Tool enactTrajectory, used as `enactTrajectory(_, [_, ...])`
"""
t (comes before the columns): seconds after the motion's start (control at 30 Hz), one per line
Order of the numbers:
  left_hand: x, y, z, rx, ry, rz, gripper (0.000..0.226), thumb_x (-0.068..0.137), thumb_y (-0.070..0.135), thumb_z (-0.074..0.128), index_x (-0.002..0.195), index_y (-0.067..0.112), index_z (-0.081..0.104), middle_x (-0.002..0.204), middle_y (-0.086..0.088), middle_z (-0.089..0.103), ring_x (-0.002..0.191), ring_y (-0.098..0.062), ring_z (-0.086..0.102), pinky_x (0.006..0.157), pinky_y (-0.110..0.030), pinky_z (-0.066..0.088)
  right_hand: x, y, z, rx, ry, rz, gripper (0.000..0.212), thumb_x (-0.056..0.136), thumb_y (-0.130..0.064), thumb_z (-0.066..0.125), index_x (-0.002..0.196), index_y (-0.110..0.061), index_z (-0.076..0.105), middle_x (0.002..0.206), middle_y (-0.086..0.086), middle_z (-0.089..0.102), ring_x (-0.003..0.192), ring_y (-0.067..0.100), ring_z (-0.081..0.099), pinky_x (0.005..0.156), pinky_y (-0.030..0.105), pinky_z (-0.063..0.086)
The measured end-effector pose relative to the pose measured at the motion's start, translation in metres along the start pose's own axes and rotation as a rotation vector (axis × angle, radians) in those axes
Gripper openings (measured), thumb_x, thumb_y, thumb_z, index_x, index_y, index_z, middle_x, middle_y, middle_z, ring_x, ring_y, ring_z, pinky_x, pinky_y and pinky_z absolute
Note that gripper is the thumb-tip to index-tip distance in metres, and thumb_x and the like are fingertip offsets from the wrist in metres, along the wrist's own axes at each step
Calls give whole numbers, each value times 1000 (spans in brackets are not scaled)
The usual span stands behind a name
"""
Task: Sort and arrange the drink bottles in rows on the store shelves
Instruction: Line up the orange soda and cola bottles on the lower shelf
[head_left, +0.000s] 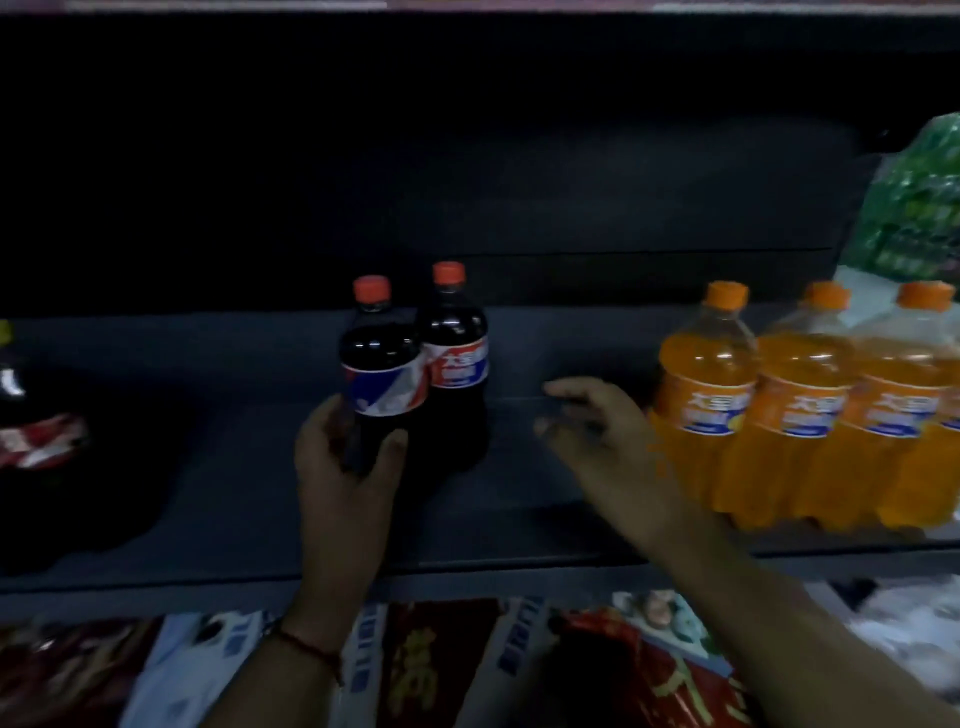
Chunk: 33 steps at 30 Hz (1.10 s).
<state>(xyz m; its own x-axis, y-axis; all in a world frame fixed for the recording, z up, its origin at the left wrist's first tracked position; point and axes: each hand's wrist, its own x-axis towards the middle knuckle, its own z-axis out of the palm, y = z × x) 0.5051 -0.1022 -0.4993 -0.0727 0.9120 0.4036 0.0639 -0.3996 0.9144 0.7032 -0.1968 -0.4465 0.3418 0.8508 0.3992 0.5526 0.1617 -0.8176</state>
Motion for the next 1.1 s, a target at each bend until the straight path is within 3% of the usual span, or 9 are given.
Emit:
enactTrajectory(0.1, [19, -18, -4, -60, -82, -141, 96, 75, 35, 78, 153, 22, 24, 155, 2, 35, 137, -10, 39, 109, -32, 42, 36, -14, 44, 77, -97, 7, 30, 87, -16, 71, 104, -32, 53, 105, -23, 56, 97, -17, 54, 81, 5, 44])
enactTrajectory(0.17, [24, -24, 4, -116, -166, -162, 103, 72, 34, 83, 153, 30, 20, 153, 9, 36, 136, -5, 41, 104, -24, 44, 68, -19, 62, 98, -70, -7, 31, 81, -19, 75, 105, -26, 57, 106, -11, 65, 98, -9, 61, 91, 20, 52])
enactTrajectory(0.23, [29, -28, 14, -123, -208, -133, 94, 75, 24, 84, 146, 40, 25, 143, 18, 45, 126, 4, 49, 92, -10, 46, 96, -25, 72, 118, -36, 18, 52, 75, -30, 76, 121, -20, 54, 117, -2, 65, 106, 8, 64, 95, 37, 53])
enactTrajectory(0.3, [34, -40, 20, -97, -200, -119, 84, 77, 22, 83, 140, 43, 31, 136, 20, 51, 122, 6, 51, 93, -10, 45, 119, -34, 74, 80, -31, 73, 62, 75, -38, 76, 128, -22, 46, 122, -4, 61, 109, 10, 61, 93, 32, 52])
enactTrajectory(0.4, [38, -49, 23, -93, -175, -210, 71, 75, 29, 85, 132, 38, 43, 129, 17, 57, 116, 2, 56, 96, -21, 46, 147, -41, 77, 52, -125, 137, 52, 76, -43, 77, 117, -23, 52, 111, -4, 66, 99, 11, 64, 86, 33, 54])
enactTrajectory(0.7, [44, -42, 0, -83, -356, -322, 65, 76, 24, 85, 118, 31, 36, 110, 19, 54, 95, 5, 57, 62, -6, 46, 141, -48, 70, -33, -96, 145, 33, 91, -43, 62, 104, -12, 65, 99, 6, 73, 91, 21, 70, 90, 45, 55])
enactTrajectory(0.8, [41, -42, -10, -122, -478, -329, 62, 75, 21, 84, 120, 32, 43, 116, 16, 61, 94, 7, 64, 68, -9, 51, 120, -51, 49, -36, -59, 152, 19, 92, -39, 62, 90, -21, 62, 94, 0, 72, 89, 15, 68, 86, 36, 55])
enactTrajectory(0.93, [35, -35, -17, -149, -653, -337, 54, 70, 37, 82, 116, 45, 54, 121, 17, 63, 103, 8, 63, 84, -16, 52, 93, -54, 15, -44, -85, 198, 20, 92, -40, 62, 99, -22, 64, 91, -7, 70, 85, 8, 67, 68, 22, 50])
enactTrajectory(1.1, [15, -26, -2, 47, -658, -259, 62, 60, 60, 79, 109, 61, 43, 125, 18, 45, 112, 2, 49, 88, -22, 42, 65, -58, -24, -103, -76, 269, 30, 91, -41, 62, 105, -15, 66, 97, 1, 72, 88, 16, 67, 82, 33, 54])
